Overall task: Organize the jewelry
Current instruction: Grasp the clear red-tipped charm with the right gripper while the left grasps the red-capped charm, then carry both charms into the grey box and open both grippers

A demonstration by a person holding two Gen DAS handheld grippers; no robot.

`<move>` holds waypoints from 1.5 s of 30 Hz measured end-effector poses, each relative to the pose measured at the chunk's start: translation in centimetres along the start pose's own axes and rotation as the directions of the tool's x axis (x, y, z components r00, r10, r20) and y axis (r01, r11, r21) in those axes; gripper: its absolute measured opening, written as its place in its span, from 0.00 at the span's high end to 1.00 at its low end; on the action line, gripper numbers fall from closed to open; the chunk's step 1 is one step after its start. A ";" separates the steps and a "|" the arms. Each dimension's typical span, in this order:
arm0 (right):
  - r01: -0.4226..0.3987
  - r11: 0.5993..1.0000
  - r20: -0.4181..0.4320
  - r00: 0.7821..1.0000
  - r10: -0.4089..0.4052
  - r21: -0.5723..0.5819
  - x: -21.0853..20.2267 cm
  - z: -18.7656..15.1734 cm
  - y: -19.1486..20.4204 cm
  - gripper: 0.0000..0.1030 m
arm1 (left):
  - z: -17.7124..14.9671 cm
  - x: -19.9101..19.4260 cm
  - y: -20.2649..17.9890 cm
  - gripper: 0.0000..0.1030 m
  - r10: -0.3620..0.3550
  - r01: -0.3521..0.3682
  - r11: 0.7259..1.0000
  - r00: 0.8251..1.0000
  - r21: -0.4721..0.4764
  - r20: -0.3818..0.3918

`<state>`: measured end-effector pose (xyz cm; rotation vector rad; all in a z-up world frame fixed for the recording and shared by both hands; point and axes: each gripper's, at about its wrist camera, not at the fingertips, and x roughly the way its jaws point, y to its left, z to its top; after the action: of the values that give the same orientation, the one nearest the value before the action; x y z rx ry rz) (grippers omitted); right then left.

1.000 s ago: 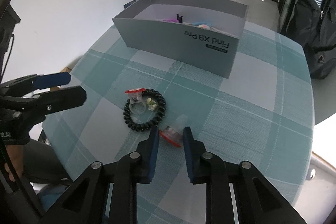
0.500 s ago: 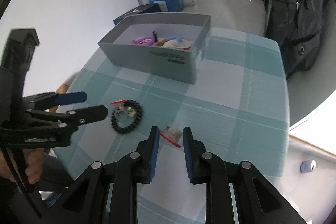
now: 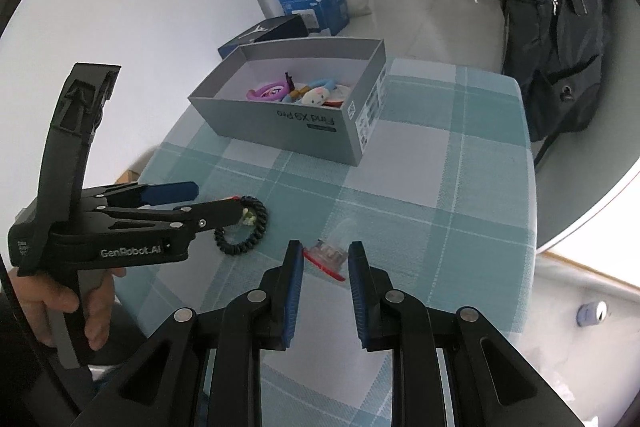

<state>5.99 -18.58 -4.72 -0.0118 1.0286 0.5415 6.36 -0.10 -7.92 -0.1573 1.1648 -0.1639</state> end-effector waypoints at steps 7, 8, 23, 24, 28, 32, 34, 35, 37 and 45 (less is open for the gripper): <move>-0.013 1.000 0.007 1.000 0.013 0.001 -0.3 0.0 0.2 0.79 | -0.2 0.6 -0.8 0.80 -0.004 0.005 1.000 0.999 0.023 -0.033; -0.013 1.000 0.007 1.000 0.013 -0.001 -0.2 0.0 0.2 0.79 | -0.3 0.6 -0.9 0.81 -0.002 0.003 1.000 1.000 0.029 -0.030; -0.010 1.000 0.007 1.000 0.010 0.016 -0.1 0.3 0.3 0.79 | 0.0 -1.5 -0.9 0.86 -0.046 0.044 0.998 0.998 0.036 0.038; -0.010 1.000 0.008 1.000 0.010 0.017 -0.1 0.3 0.3 0.79 | 0.0 -1.7 -0.7 0.86 -0.053 0.052 0.998 0.998 0.030 0.044; -0.017 1.000 0.015 1.000 0.017 0.023 -0.1 0.7 0.7 0.79 | 0.1 -2.5 0.1 0.86 -0.100 0.101 0.995 0.993 -0.009 0.059; -0.027 0.999 0.025 0.999 0.026 0.025 -0.1 1.3 1.3 0.79 | 0.6 -3.3 1.3 0.86 -0.143 0.147 0.987 0.987 -0.061 0.077; -0.038 0.999 0.033 0.999 0.037 0.027 -0.2 1.7 1.6 0.79 | 0.9 -3.7 1.9 0.86 -0.160 0.168 0.982 0.983 -0.084 0.088; -0.043 0.999 0.039 0.998 0.042 0.028 -0.3 1.9 1.8 0.79 | 1.1 -3.9 2.1 0.86 -0.167 0.176 0.980 0.981 -0.094 0.094; -0.057 0.998 0.055 0.997 0.055 0.026 -0.6 2.5 2.3 0.79 | 1.3 -4.3 2.5 0.86 -0.184 0.196 0.974 0.977 -0.116 0.107; -0.097 0.995 0.110 0.990 0.094 0.026 -1.4 5.7 3.4 0.79 | 3.1 -6.5 2.8 0.86 -0.254 0.275 0.953 0.954 -0.129 0.160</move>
<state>8.55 -14.71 0.19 0.0941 0.9347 0.6067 6.80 4.16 -1.46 -0.4534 1.0100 -0.2981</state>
